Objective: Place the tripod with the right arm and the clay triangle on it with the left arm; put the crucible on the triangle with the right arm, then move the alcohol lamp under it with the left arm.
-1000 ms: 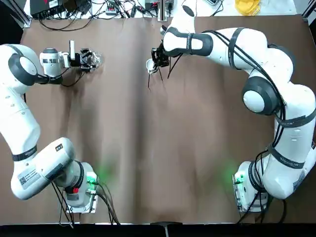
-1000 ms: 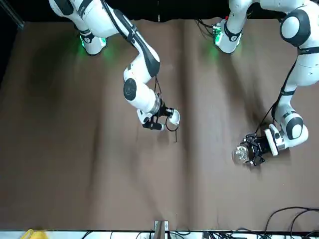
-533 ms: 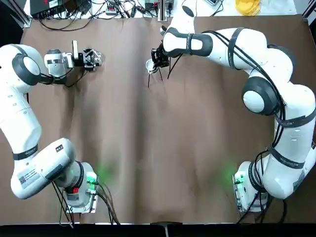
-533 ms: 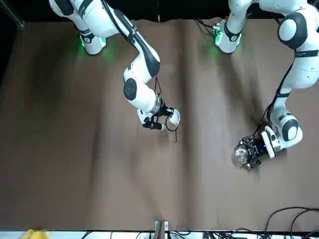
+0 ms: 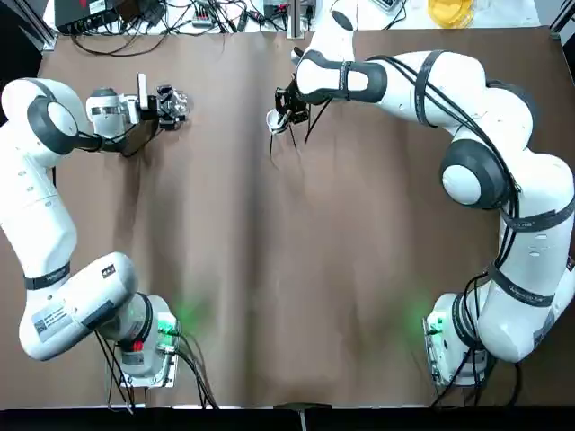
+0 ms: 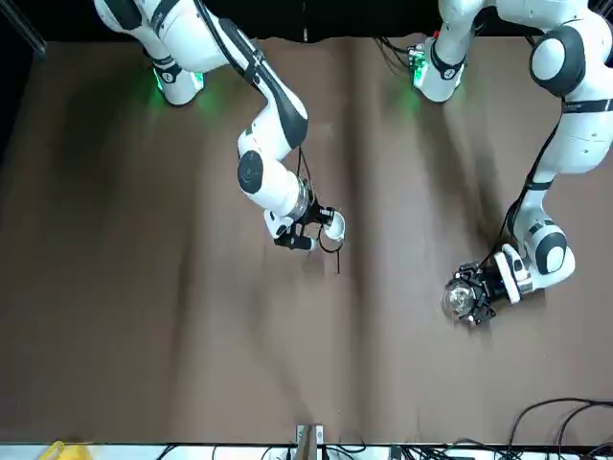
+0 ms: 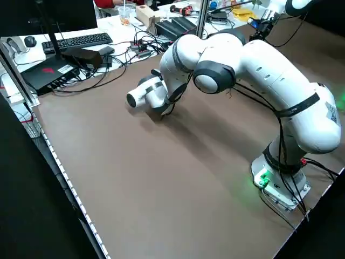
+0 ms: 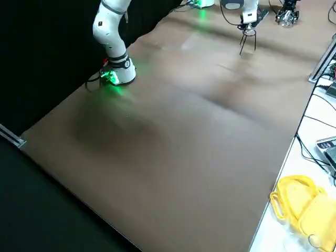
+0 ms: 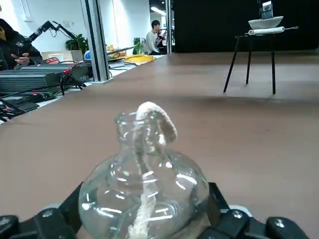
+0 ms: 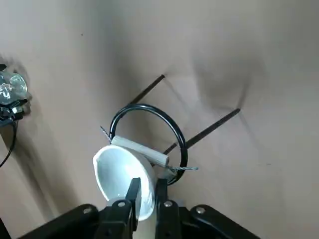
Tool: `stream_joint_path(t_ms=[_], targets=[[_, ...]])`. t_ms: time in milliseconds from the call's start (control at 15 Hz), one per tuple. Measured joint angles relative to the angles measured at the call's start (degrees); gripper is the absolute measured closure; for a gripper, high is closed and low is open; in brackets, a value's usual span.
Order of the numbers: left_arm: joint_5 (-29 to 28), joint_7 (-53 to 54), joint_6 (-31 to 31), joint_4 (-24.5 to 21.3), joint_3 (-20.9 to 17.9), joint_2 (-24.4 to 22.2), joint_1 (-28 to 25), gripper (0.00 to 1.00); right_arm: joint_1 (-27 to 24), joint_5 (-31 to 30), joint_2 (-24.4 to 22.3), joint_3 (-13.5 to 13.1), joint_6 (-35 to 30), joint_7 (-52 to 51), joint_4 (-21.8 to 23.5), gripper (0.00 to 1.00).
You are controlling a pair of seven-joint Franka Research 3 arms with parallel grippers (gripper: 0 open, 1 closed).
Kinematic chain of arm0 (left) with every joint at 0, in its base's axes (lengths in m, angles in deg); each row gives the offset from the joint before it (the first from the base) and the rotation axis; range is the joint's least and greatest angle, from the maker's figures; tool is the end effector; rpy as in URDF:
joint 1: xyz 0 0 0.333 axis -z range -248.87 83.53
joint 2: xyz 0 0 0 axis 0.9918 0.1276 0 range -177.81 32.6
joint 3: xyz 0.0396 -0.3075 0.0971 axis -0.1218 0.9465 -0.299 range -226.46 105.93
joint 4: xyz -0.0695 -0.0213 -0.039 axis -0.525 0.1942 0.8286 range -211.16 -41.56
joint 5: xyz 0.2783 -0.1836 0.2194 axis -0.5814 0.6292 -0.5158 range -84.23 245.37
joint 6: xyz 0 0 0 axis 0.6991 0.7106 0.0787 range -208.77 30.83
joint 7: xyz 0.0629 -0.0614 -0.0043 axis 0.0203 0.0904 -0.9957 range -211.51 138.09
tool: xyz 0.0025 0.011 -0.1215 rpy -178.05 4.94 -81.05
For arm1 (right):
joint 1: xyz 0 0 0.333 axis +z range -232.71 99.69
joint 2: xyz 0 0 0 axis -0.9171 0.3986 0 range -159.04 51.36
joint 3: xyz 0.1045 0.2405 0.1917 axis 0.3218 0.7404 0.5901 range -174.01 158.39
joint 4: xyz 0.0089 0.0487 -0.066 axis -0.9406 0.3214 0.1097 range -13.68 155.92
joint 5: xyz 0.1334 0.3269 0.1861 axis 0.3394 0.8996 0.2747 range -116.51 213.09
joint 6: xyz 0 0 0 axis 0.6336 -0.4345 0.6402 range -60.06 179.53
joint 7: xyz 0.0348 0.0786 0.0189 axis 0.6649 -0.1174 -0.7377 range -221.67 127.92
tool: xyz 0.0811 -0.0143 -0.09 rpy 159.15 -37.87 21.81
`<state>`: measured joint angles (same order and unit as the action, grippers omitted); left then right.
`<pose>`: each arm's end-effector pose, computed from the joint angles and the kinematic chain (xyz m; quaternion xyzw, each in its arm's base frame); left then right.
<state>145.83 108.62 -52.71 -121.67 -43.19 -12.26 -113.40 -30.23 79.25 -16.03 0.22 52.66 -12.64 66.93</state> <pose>0.6568 0.1000 0.0589 0.6051 -0.5099 0.4905 0.3651 0.5401 0.5141 0.2889 -0.9587 0.1110 0.0699 0.2524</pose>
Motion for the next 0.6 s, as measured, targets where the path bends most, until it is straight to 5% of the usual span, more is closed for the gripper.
stream_joint_path(t_ms=[133,467,600], targets=[[0.00,0.26,0.00,0.04,-0.01,0.00,0.65,0.01,0.00,0.00,0.00,-0.11,0.01,-0.01,-0.01,0.74],[2.44,0.30,-0.58,0.39,-0.11,0.01,3.29,0.03,-0.11,0.00,-0.01,-0.41,0.05,-0.01,-0.64,0.29],[3.33,0.20,-1.37,0.59,-0.22,0.02,4.70,0.13,-0.36,0.00,-0.13,-0.65,-0.05,-0.01,-0.97,0.26]])
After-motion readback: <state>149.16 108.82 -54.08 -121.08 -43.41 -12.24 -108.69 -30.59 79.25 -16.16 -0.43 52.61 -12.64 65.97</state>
